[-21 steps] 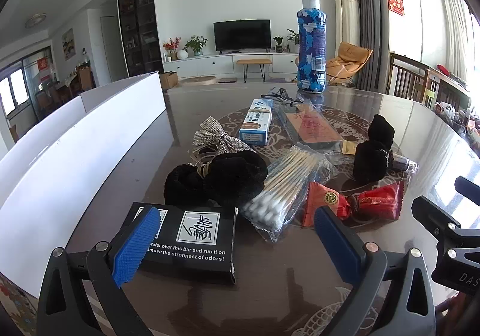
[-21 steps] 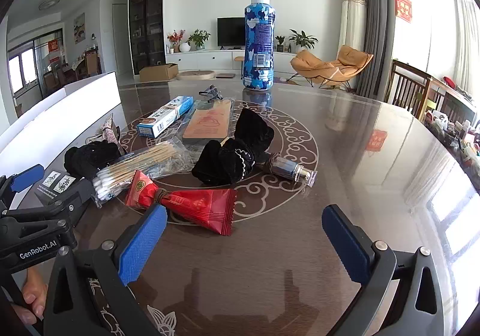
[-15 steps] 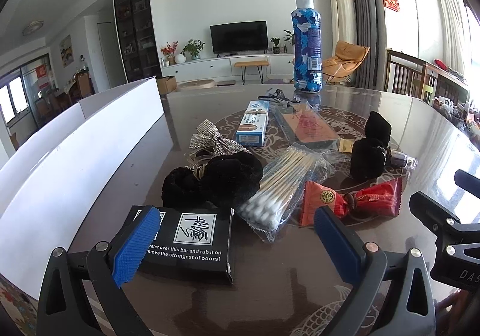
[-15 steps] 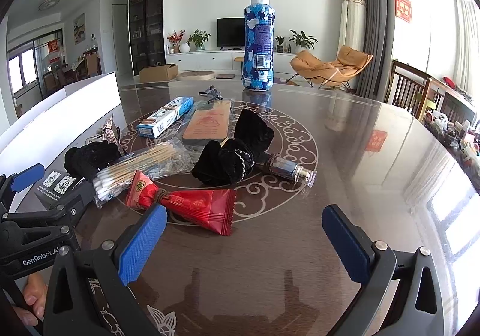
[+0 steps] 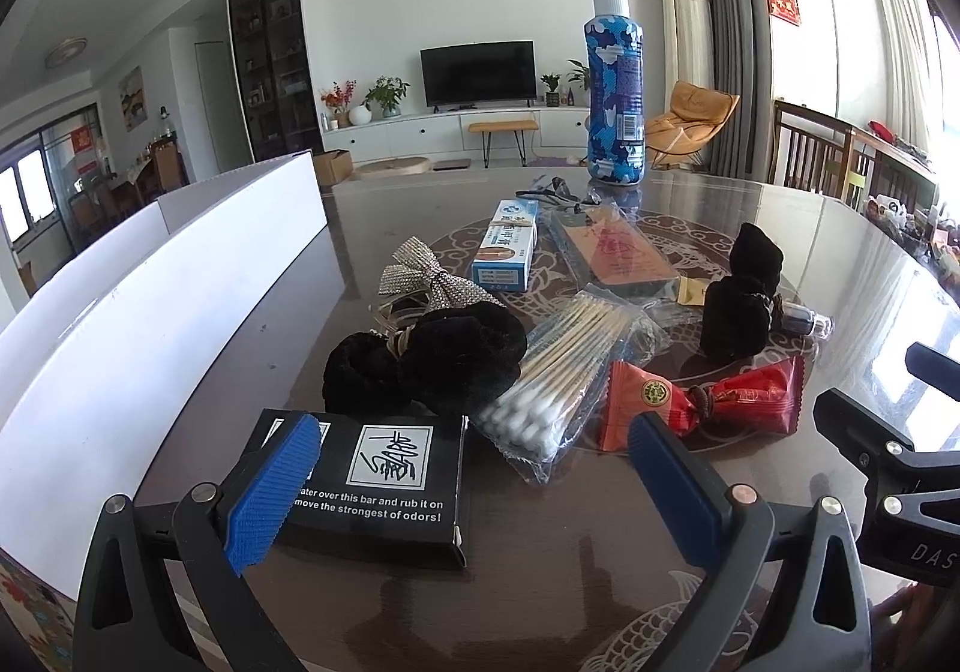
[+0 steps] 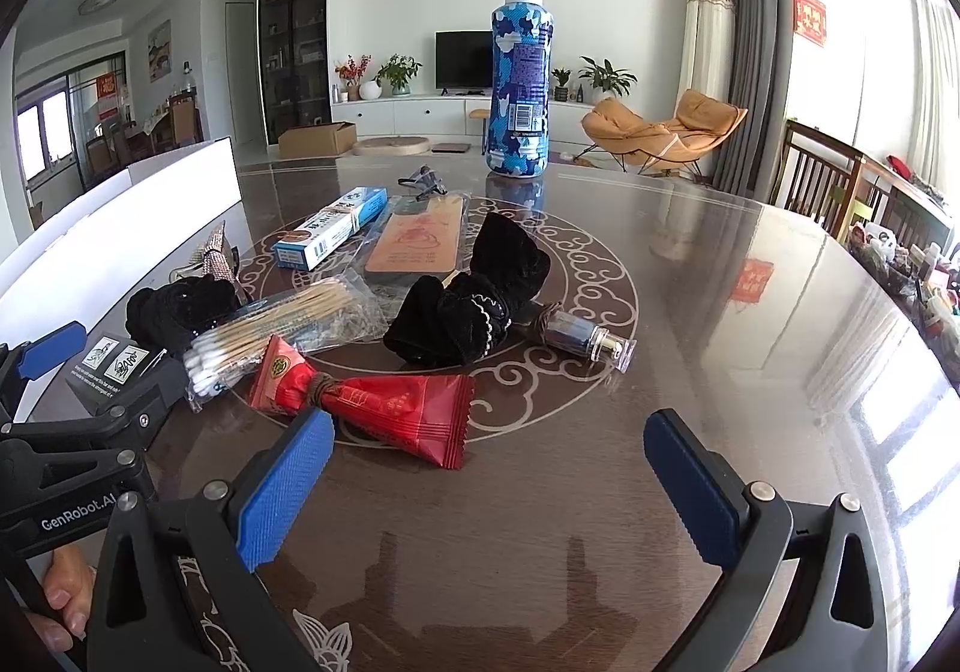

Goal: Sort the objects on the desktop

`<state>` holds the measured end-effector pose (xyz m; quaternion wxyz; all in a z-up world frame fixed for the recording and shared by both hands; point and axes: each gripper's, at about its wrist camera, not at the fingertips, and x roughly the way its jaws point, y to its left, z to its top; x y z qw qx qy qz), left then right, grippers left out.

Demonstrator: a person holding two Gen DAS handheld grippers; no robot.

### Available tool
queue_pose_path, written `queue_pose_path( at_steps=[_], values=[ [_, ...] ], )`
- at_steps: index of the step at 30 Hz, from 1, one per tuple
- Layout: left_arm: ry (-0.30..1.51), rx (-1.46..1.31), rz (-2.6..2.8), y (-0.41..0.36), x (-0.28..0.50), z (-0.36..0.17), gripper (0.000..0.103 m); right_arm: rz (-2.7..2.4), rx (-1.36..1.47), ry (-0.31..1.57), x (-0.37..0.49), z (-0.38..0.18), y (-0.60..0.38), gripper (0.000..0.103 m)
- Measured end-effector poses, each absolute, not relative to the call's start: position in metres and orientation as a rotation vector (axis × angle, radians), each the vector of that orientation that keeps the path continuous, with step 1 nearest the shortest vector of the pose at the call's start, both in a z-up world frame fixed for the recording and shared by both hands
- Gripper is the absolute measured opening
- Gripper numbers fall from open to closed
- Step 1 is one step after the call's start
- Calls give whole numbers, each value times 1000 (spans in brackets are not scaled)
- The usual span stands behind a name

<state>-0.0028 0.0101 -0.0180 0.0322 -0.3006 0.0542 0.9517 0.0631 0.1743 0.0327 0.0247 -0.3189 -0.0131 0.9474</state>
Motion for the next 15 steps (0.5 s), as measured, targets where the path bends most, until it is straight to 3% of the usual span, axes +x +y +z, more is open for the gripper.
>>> queue_pose_path(
  at_steps=[15],
  values=[
    [179, -934, 2946, 14, -5, -19, 103, 2905, -1030, -38, 59, 29, 176, 103]
  ],
)
